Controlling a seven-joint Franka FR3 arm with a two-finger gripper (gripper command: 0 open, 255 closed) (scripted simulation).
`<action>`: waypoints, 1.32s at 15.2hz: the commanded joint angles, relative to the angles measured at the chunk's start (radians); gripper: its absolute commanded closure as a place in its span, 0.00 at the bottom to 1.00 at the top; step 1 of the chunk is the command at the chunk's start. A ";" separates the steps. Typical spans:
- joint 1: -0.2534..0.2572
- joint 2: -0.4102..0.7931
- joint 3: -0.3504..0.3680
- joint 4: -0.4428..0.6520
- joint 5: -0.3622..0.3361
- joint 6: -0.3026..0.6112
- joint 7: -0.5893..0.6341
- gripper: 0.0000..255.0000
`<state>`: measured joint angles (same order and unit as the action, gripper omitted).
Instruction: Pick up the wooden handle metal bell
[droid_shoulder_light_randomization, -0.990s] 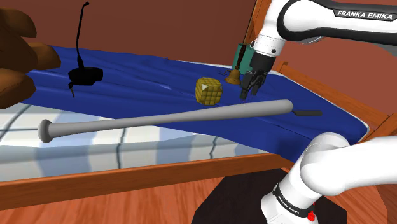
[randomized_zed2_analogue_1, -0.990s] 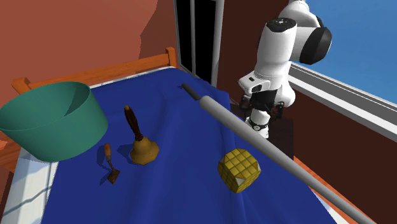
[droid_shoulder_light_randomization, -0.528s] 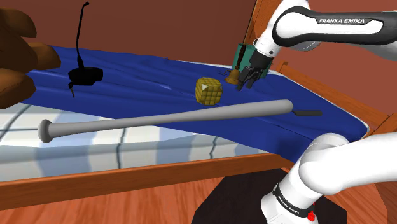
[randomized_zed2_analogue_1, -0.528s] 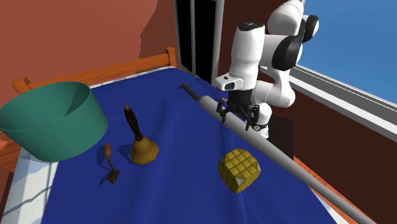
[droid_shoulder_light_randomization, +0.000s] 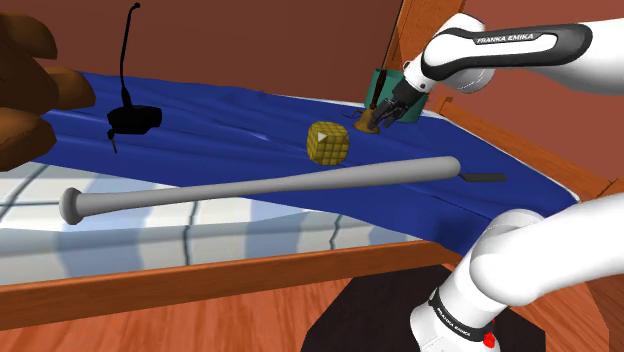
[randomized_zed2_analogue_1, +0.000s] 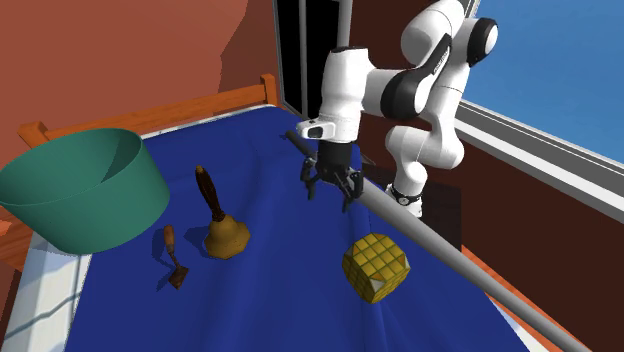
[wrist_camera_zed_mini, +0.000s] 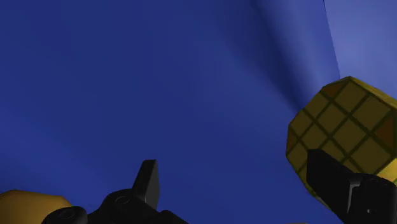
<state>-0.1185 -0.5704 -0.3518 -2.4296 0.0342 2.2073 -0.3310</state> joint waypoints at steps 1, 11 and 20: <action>0.012 0.037 -0.046 0.022 0.027 0.065 -0.046 0.00; 0.188 0.263 -0.351 0.205 0.344 0.296 -0.385 0.00; 0.350 0.537 -0.648 0.441 0.890 0.248 -0.803 0.00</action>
<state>0.2281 -0.0584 -0.9836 -2.0004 0.8714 2.4634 -1.0952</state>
